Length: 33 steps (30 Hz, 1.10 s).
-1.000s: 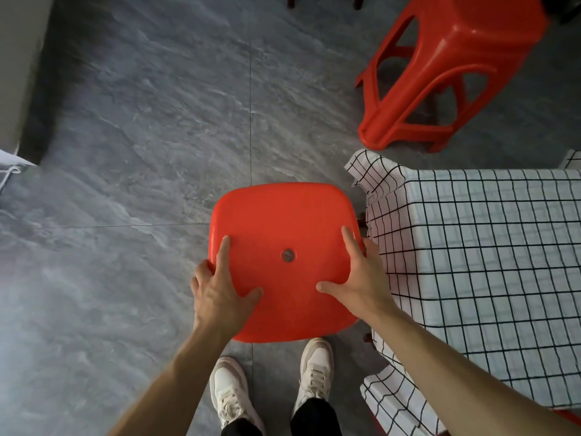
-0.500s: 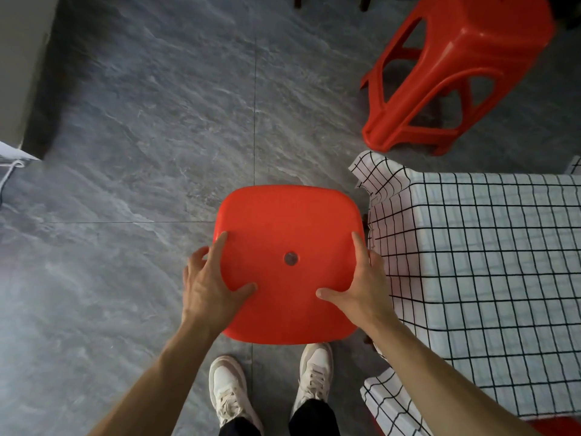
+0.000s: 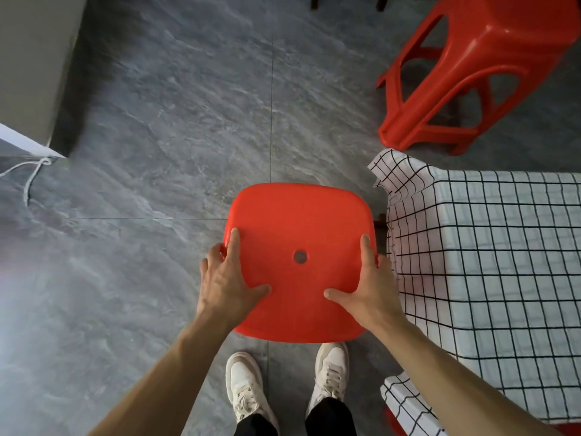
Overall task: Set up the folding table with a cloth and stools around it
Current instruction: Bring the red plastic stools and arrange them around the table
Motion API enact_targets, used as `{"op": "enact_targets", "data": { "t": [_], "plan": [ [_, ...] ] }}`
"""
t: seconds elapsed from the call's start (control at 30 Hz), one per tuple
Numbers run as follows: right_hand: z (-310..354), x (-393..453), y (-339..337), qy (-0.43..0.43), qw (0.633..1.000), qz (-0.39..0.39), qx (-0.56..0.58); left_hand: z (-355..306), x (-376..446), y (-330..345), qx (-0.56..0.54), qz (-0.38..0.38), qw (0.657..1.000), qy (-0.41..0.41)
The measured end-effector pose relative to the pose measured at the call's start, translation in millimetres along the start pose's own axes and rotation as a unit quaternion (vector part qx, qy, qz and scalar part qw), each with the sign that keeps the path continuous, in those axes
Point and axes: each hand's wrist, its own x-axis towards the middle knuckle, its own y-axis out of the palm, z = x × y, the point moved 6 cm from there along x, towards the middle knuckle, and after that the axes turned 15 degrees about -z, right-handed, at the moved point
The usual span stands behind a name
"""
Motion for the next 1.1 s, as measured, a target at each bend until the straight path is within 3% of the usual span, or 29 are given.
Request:
{"op": "enact_targets", "data": {
  "t": [0.8,1.1],
  "plan": [
    [117.1,-48.1,76.1,-0.095,0.994,0.056,-0.016,130.9,24.4,-75.9,-0.017,-0.036,0.996,-0.075],
    [124.3,-54.2,83.0,-0.110,0.990,0.073,-0.041,138.8,13.9,-83.3,-0.005,-0.043,0.994,-0.098]
  ]
}}
